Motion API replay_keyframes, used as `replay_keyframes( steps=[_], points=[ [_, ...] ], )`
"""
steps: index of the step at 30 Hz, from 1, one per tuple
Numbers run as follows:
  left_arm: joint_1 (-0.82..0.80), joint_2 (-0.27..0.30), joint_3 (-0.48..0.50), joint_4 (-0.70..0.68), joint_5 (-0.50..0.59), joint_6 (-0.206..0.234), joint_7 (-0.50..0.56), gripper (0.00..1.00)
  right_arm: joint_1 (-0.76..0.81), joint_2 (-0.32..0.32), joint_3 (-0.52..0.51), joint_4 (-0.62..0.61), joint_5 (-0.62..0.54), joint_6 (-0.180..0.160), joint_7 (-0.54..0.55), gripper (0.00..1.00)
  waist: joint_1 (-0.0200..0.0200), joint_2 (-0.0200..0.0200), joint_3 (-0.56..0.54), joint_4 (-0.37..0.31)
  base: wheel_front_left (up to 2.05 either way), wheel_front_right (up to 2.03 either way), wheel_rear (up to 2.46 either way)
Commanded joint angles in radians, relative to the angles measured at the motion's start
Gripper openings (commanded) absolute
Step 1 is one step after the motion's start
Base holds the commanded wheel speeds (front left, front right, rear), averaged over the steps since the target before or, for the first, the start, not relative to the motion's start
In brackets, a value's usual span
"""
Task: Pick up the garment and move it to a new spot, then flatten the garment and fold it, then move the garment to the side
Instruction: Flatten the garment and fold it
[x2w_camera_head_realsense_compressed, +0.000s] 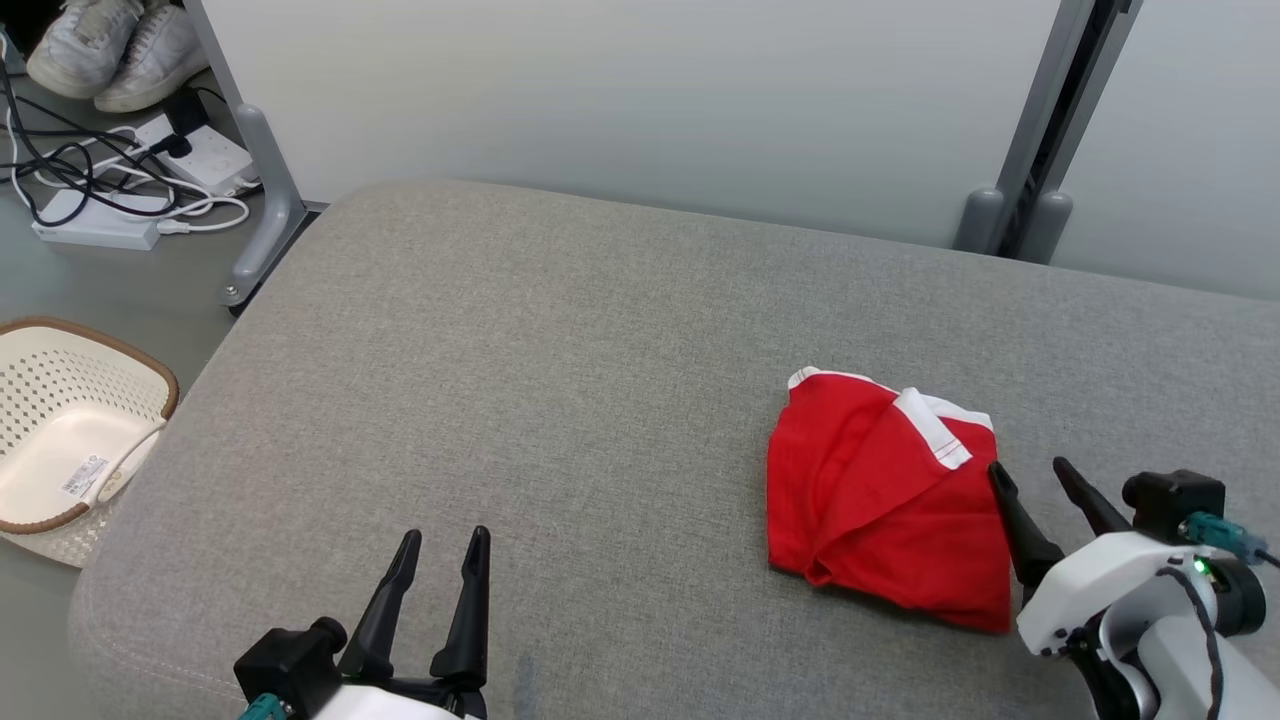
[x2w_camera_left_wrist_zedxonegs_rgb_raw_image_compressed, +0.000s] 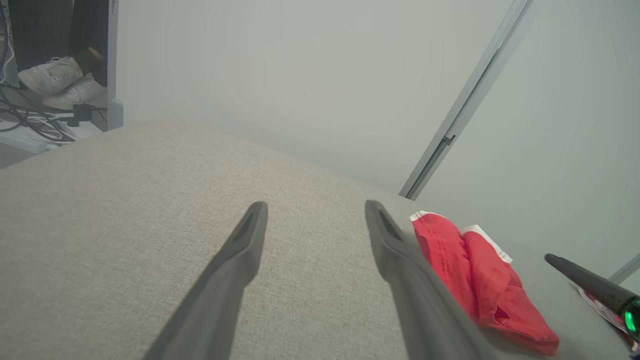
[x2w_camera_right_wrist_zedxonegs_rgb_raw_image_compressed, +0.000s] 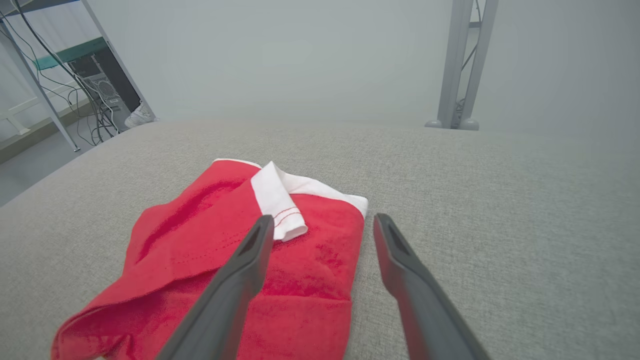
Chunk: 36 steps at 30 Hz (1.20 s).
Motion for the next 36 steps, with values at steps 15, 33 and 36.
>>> replay_keyframes(
  steps=[15,33,36],
  points=[
    [-0.039,0.004,-0.012,0.004,-0.001,-0.008,-0.002,1.0,-0.048,0.075,-0.18,0.145,-0.49,0.0,-0.003,1.0,0.0,0.0,0.049,0.041,0.0,0.0,0.0],
    [-0.051,0.004,-0.03,0.0,-0.014,0.001,-0.002,1.0,-0.128,0.163,-0.222,0.147,-0.546,0.0,-0.004,0.0,0.0,0.0,0.073,0.088,0.0,0.0,0.0],
    [-0.053,0.004,-0.036,-0.002,-0.018,0.003,-0.002,1.0,-0.146,0.163,-0.211,0.14,-0.543,0.0,-0.004,0.0,0.0,0.0,0.079,0.096,0.0,0.0,0.0]
  ],
)
